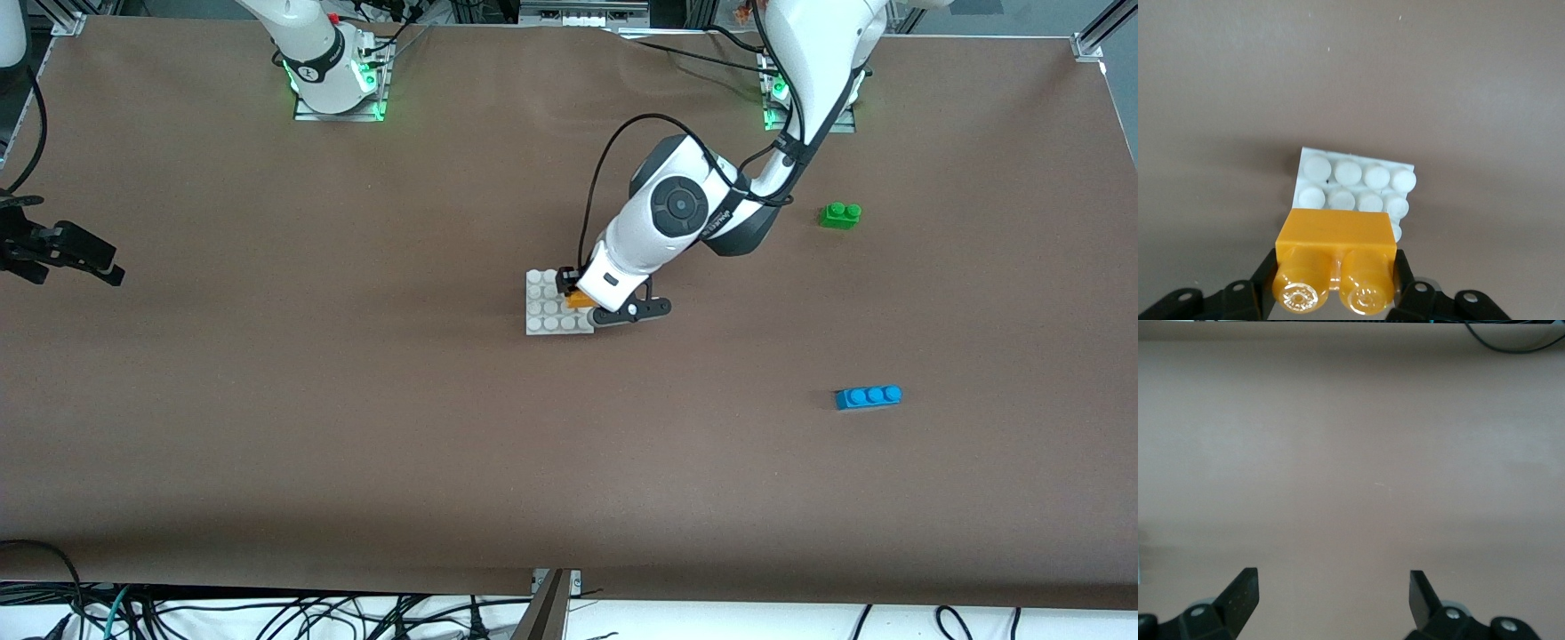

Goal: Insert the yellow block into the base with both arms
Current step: 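Lower the yellow brick onto the base plate studs and press down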

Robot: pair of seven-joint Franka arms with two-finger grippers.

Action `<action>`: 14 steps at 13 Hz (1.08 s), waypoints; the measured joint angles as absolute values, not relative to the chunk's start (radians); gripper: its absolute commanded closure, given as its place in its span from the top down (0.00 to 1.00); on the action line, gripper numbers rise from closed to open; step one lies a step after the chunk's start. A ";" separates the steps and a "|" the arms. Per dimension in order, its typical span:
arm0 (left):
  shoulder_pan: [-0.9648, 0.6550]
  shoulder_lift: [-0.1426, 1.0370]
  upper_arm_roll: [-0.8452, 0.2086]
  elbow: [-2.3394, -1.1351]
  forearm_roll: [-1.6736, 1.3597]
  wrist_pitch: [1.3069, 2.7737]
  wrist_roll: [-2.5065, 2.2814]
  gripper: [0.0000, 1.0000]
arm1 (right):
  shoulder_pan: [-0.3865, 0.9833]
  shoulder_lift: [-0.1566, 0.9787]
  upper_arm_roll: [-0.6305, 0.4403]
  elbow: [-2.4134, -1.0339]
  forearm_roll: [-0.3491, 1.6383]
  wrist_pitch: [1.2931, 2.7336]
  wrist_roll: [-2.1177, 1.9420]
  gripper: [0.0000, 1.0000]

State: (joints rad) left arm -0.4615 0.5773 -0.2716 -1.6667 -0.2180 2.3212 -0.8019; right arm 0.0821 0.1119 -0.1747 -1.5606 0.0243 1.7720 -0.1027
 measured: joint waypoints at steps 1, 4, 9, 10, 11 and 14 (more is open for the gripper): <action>-0.462 0.589 -0.286 -1.667 -0.214 2.317 -0.809 0.00 | 0.068 0.110 -0.155 -1.561 0.016 1.772 -0.124 1.00; -0.479 0.628 -0.317 -1.665 -0.212 2.317 -0.829 0.00 | 0.055 0.109 -0.127 -1.561 0.012 1.766 -0.136 1.00; -0.485 0.667 -0.344 -1.633 -0.115 2.304 -0.856 0.00 | 0.042 0.109 -0.128 -1.564 0.012 1.738 -0.144 1.00; -0.488 0.681 -0.345 -1.614 -0.098 2.296 -0.857 0.00 | 0.042 0.109 -0.128 -1.564 0.012 1.738 -0.144 1.00; -0.490 0.694 -0.345 -1.601 -0.093 2.294 -0.857 0.00 | 0.042 0.110 -0.128 -1.565 0.012 1.737 -0.144 1.00; -0.499 0.733 -0.345 -1.573 -0.090 2.292 -0.857 0.00 | 0.042 0.111 -0.128 -1.568 0.012 1.737 -0.145 1.00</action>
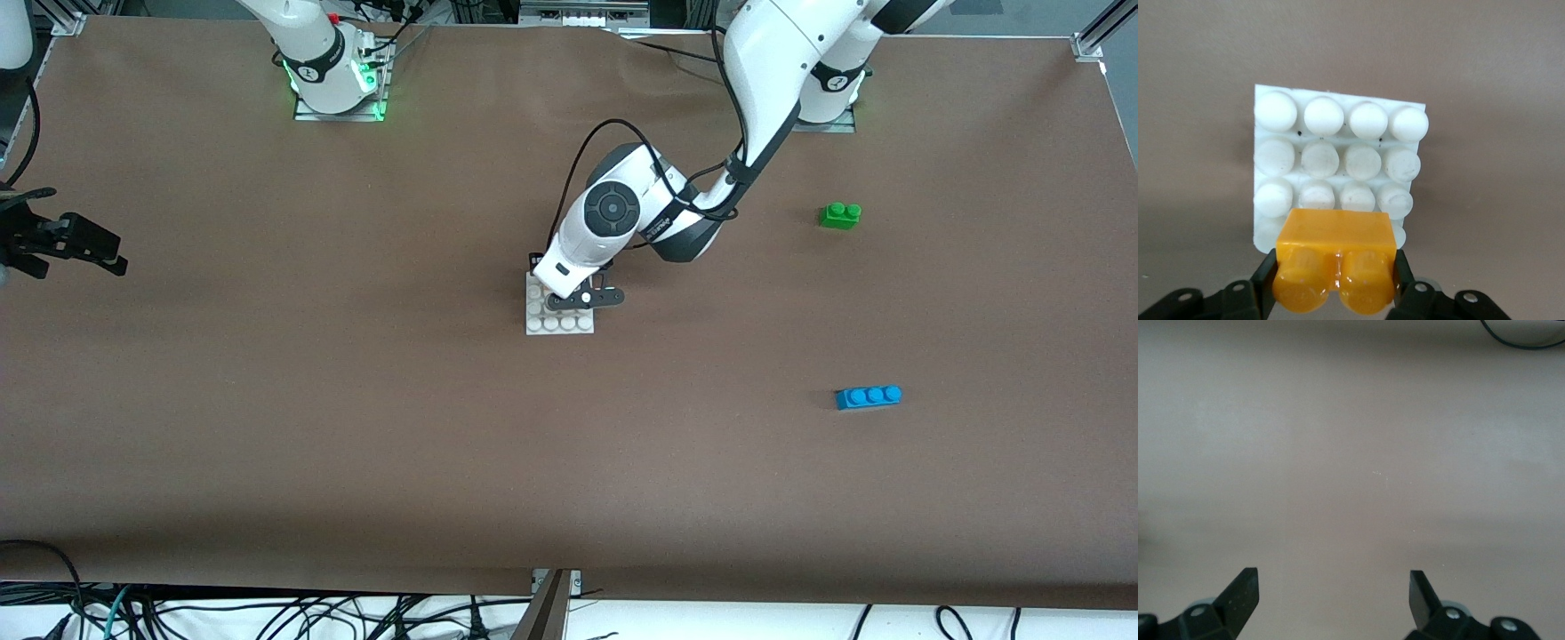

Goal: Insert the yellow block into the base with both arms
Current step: 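Lower the yellow brick onto the base plate studs and press down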

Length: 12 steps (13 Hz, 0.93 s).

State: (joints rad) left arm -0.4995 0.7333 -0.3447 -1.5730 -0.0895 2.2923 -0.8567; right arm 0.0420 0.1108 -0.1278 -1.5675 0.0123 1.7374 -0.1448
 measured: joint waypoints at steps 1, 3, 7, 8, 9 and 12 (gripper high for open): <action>-0.506 0.745 -0.345 -1.568 -0.082 2.292 -0.857 0.00 | 0.042 0.111 -0.128 -1.568 0.012 1.737 -0.145 1.00; -0.513 0.759 -0.345 -1.561 -0.075 2.292 -0.857 0.00 | 0.042 0.111 -0.128 -1.568 0.012 1.737 -0.145 1.00; -0.513 0.767 -0.341 -1.557 -0.074 2.292 -0.856 0.00 | 0.042 0.111 -0.127 -1.568 0.012 1.737 -0.146 1.00; -0.513 0.768 -0.339 -1.554 -0.074 2.292 -0.856 0.00 | 0.042 0.111 -0.127 -1.568 0.012 1.737 -0.146 1.00; -0.513 0.770 -0.338 -1.553 -0.074 2.292 -0.856 0.00 | 0.042 0.111 -0.127 -1.568 0.012 1.737 -0.146 1.00; -0.513 0.770 -0.338 -1.551 -0.061 2.292 -0.856 0.00 | 0.042 0.111 -0.126 -1.568 0.012 1.737 -0.146 1.00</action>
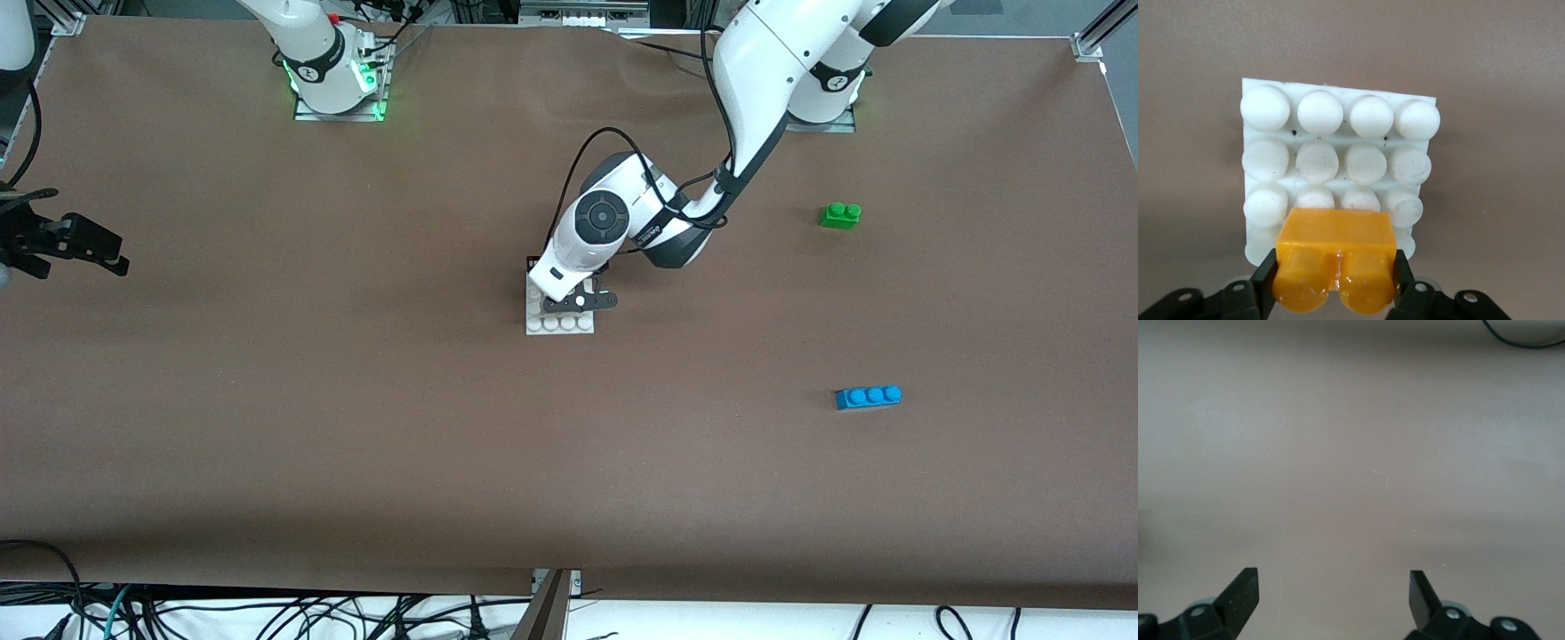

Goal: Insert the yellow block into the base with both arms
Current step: 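Lower the yellow brick onto the base plate studs and press down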

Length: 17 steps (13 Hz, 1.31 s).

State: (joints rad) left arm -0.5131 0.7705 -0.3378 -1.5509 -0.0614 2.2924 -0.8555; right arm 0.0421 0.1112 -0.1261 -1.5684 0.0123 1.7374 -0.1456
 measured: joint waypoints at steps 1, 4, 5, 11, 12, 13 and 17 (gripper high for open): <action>-0.513 0.771 -0.338 -1.551 -0.050 2.292 -0.856 0.00 | 0.042 0.111 -0.126 -1.568 0.012 1.737 -0.146 1.00; -0.513 0.774 -0.337 -1.548 -0.042 2.292 -0.855 0.00 | 0.042 0.111 -0.123 -1.568 0.012 1.737 -0.146 1.00; -0.513 0.777 -0.335 -1.543 -0.042 2.292 -0.855 0.00 | 0.042 0.111 -0.123 -1.568 0.012 1.737 -0.146 1.00; -0.513 0.820 -0.332 -1.507 -0.041 2.294 -0.854 0.06 | 0.042 0.111 -0.123 -1.568 0.012 1.737 -0.146 1.00; -0.513 0.822 -0.332 -1.506 -0.041 2.294 -0.857 0.20 | 0.042 0.111 -0.123 -1.568 0.012 1.737 -0.146 1.00; -0.513 0.823 -0.332 -1.505 -0.041 2.294 -0.862 0.84 | 0.042 0.111 -0.123 -1.568 0.012 1.737 -0.146 1.00; -0.513 0.824 -0.331 -1.491 -0.041 2.294 -0.909 1.00 | 0.042 0.111 -0.123 -1.568 0.012 1.737 -0.146 1.00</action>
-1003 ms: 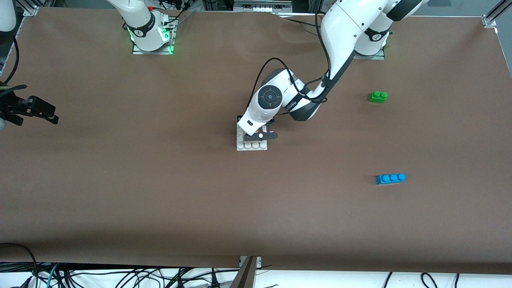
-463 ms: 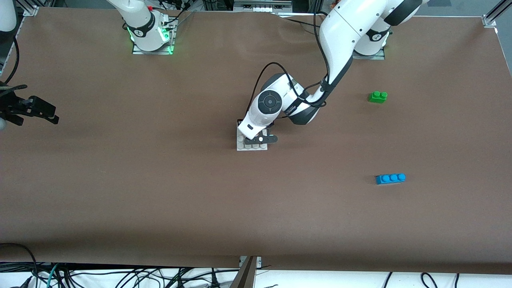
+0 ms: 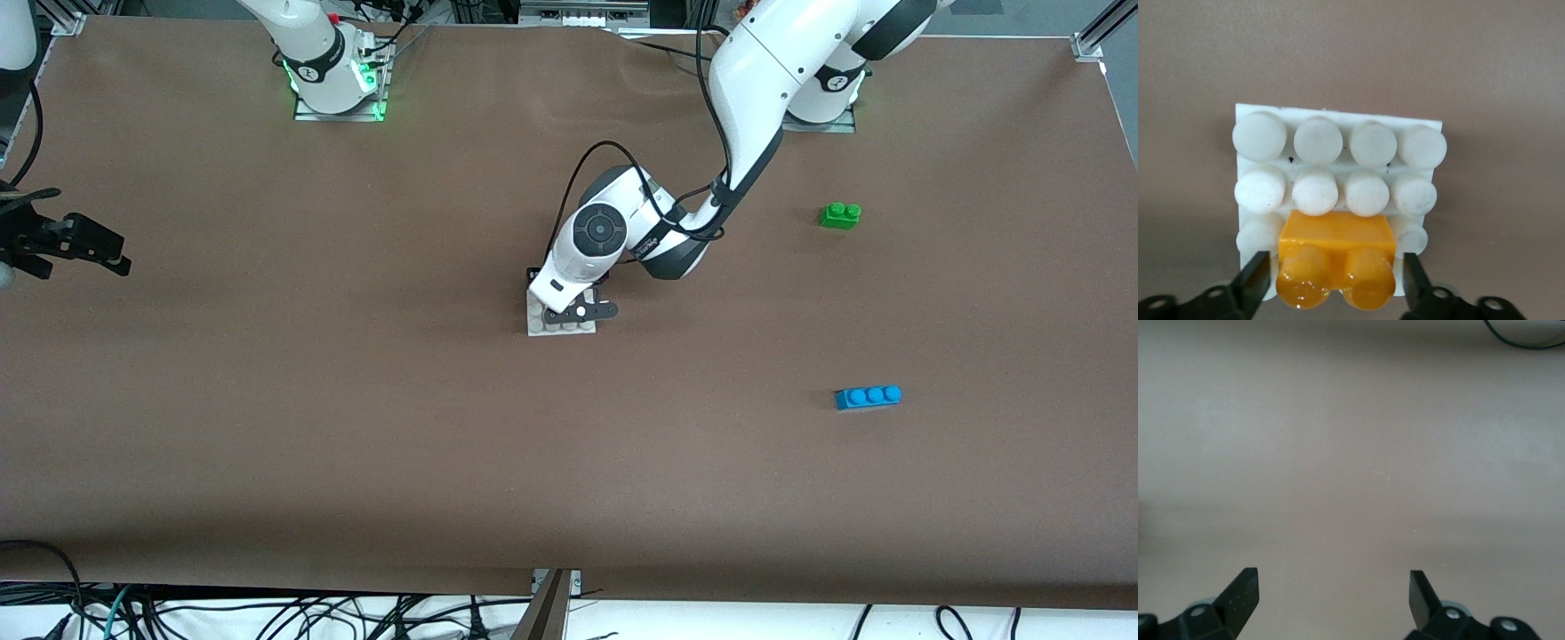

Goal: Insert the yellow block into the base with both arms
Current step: 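Lower the yellow brick onto the base plate studs and press down, then open the left gripper and lift it off the yellow brick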

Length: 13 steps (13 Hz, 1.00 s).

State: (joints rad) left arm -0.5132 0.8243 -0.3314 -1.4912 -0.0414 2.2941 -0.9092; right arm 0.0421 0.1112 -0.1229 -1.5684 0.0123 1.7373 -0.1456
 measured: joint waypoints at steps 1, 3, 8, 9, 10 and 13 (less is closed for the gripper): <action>-0.513 0.824 -0.331 -1.484 -0.041 2.294 -0.928 1.00 | 0.042 0.111 -0.123 -1.568 0.012 1.737 -0.146 1.00; -0.512 0.821 -0.331 -1.466 -0.041 2.293 -0.939 1.00 | 0.042 0.111 -0.123 -1.568 0.012 1.737 -0.146 1.00; -0.466 0.731 -0.326 -1.452 -0.041 2.191 -0.940 1.00 | 0.042 0.111 -0.123 -1.569 0.012 1.737 -0.146 1.00; -0.449 0.703 -0.326 -1.454 -0.041 2.157 -0.939 1.00 | 0.042 0.111 -0.123 -1.569 0.012 1.737 -0.146 1.00; -0.430 0.670 -0.327 -1.463 -0.041 2.124 -0.936 1.00 | 0.042 0.111 -0.123 -1.569 0.012 1.737 -0.146 1.00; -0.354 0.543 -0.329 -1.498 -0.041 2.003 -0.856 1.00 | 0.042 0.111 -0.123 -1.569 0.012 1.737 -0.146 1.00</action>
